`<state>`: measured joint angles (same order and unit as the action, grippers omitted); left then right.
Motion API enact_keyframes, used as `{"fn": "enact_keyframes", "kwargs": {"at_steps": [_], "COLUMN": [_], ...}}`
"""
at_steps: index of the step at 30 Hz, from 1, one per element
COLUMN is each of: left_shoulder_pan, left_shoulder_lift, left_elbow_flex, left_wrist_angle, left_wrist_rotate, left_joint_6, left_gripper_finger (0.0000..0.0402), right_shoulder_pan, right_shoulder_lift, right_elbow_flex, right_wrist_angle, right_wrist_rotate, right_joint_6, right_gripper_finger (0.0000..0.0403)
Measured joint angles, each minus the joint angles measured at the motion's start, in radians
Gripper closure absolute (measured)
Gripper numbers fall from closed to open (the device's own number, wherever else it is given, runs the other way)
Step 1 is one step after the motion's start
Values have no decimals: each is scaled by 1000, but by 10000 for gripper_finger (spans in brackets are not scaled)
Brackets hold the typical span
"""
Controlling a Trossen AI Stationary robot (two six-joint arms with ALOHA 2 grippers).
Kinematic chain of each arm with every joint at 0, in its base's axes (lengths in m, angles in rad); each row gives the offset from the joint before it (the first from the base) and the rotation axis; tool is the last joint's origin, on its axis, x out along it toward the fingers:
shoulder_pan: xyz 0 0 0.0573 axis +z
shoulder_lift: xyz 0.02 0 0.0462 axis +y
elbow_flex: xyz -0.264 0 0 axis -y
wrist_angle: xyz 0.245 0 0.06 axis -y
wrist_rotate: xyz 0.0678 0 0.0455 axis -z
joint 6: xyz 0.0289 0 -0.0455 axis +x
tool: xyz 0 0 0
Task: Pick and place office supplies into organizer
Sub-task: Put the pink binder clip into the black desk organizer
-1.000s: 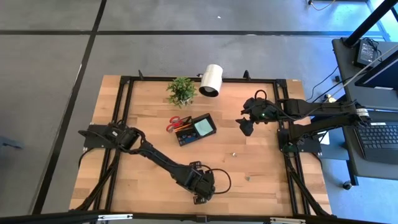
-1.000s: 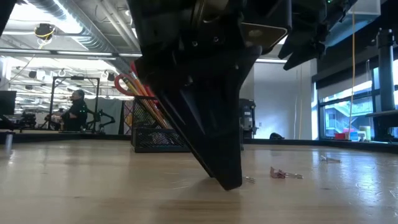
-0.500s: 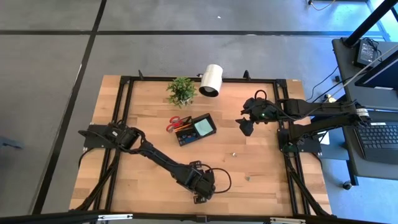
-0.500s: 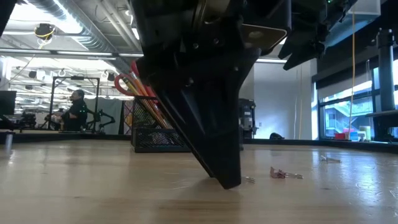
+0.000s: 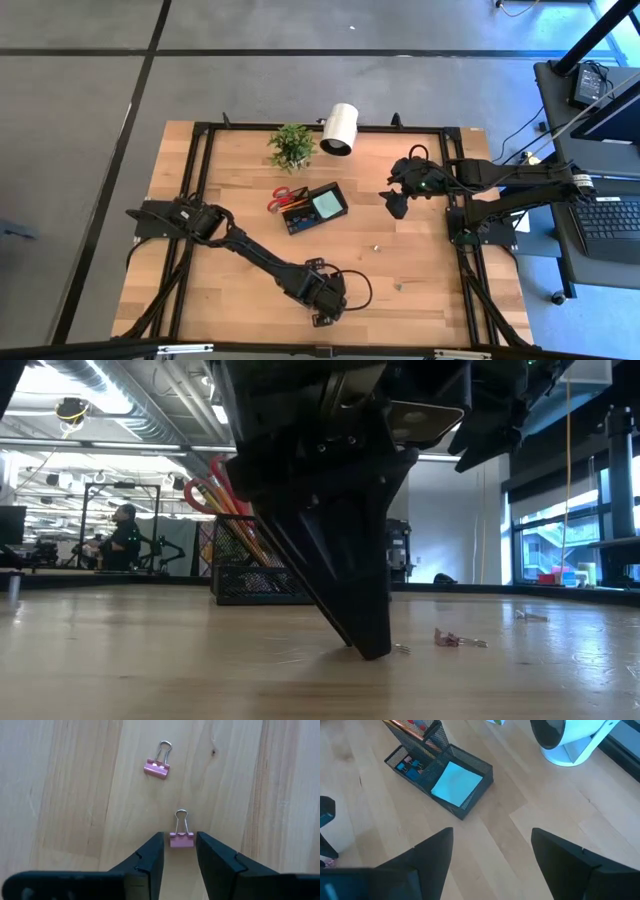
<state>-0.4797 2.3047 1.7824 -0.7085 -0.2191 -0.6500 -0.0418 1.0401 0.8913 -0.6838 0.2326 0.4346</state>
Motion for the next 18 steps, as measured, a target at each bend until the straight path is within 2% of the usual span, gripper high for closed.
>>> {"fn": "enact_keyframes", "kwargs": {"at_steps": [18], "left_shoulder_pan": [-3], "left_shoulder_lift": [0], "left_elbow_flex": [0], "left_wrist_angle": [-4], "left_wrist_rotate": [8], "left_joint_6": [16], "left_gripper_finger": [337], "right_shoulder_pan": [0], "right_shoulder_lift": [0], "right_elbow_flex": [0], "right_wrist_angle": [-2], "right_wrist_rotate": [0], "right_joint_6": [-28], "right_gripper_finger": [130]}}
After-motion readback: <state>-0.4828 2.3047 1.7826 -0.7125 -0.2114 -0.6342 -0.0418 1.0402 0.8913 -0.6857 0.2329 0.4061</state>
